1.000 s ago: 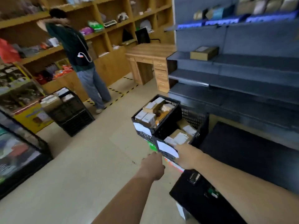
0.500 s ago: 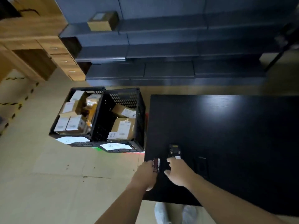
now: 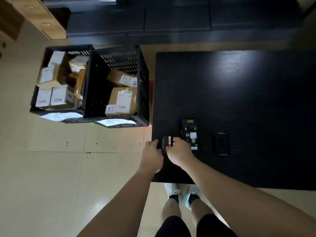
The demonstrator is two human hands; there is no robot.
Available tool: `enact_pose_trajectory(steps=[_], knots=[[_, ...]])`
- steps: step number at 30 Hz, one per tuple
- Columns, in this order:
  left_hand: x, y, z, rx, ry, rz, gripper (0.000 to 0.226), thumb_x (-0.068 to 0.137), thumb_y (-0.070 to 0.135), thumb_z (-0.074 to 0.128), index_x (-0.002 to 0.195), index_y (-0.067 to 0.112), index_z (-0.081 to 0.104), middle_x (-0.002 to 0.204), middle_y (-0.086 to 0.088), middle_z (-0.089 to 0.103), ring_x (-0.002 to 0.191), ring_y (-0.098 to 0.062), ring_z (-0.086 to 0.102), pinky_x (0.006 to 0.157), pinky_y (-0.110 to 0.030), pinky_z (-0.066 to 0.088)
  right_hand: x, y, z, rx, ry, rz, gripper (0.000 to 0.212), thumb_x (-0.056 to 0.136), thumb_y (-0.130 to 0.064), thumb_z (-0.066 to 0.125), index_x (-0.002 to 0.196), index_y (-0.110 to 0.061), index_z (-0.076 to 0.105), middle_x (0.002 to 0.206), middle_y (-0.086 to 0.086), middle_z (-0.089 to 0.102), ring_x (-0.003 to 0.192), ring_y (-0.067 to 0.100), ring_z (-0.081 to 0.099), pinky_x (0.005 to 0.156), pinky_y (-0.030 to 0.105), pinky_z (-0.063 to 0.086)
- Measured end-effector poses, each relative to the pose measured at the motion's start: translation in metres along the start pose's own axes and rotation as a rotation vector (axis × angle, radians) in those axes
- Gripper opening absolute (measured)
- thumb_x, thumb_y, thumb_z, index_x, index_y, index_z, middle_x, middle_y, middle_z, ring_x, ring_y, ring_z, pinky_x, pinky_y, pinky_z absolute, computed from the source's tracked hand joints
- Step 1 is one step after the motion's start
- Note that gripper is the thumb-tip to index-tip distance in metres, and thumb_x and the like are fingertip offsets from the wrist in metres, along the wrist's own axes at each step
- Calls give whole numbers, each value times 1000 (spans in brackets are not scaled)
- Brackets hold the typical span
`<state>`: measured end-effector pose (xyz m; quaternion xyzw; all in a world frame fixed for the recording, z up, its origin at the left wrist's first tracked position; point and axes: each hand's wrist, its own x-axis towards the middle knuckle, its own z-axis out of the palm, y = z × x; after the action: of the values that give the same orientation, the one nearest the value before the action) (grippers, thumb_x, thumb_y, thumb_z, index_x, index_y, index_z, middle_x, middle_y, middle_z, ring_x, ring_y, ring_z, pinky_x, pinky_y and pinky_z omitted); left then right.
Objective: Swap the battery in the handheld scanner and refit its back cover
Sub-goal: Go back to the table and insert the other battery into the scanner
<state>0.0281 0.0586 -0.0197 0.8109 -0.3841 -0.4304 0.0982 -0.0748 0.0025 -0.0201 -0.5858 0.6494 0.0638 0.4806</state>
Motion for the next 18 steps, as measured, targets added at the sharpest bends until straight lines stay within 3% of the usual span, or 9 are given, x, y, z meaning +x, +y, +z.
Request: enact_pose_trajectory(steps=[3, 7, 9, 11, 14, 18], knots=[[3, -1, 6, -44, 19, -5, 39, 97, 0, 45, 135, -2, 53, 132, -20, 47, 116, -36, 54, 95, -28, 37, 4, -1, 2, 11, 22, 34, 41, 91, -17, 59, 128, -1, 55, 121, 17, 64, 107, 32, 63, 81, 32, 49], [7, 0, 10, -121, 36, -17, 29, 95, -1, 44, 116, 2, 64, 115, -16, 50, 96, -31, 56, 80, -22, 37, 9, 0, 7, 29, 31, 45, 34, 89, -16, 58, 120, -2, 61, 113, 17, 66, 99, 32, 63, 72, 29, 46], [10, -1, 14, -159, 34, -38, 24, 91, -2, 43, 96, 3, 66, 102, -16, 53, 82, -27, 53, 67, -22, 37, 10, 1, 10, 66, 46, 49, 23, 86, -13, 57, 107, -5, 63, 106, 18, 68, 91, 32, 64, 70, 33, 51], [14, -4, 19, -223, 52, -59, 21, 87, -4, 42, 81, 2, 61, 87, -19, 56, 72, -25, 49, 51, -16, 32, 10, 5, 14, 99, 67, 54, 19, 86, -9, 56, 102, -6, 65, 107, 19, 69, 93, 33, 65, 77, 38, 55], [12, 1, 17, -393, 46, -125, 27, 93, -4, 43, 87, 5, 68, 85, -10, 59, 67, -17, 48, 46, -9, 35, 8, 10, 17, 168, 84, 62, 39, 91, -11, 58, 129, -4, 59, 127, 18, 61, 113, 31, 61, 90, 34, 50], [14, 3, 16, -536, 81, -240, 33, 97, 6, 49, 125, 8, 67, 109, -3, 68, 83, -10, 60, 60, -12, 42, 4, 12, 20, 223, 94, 56, 51, 93, -21, 60, 142, -10, 51, 138, 12, 57, 120, 23, 60, 89, 25, 43]])
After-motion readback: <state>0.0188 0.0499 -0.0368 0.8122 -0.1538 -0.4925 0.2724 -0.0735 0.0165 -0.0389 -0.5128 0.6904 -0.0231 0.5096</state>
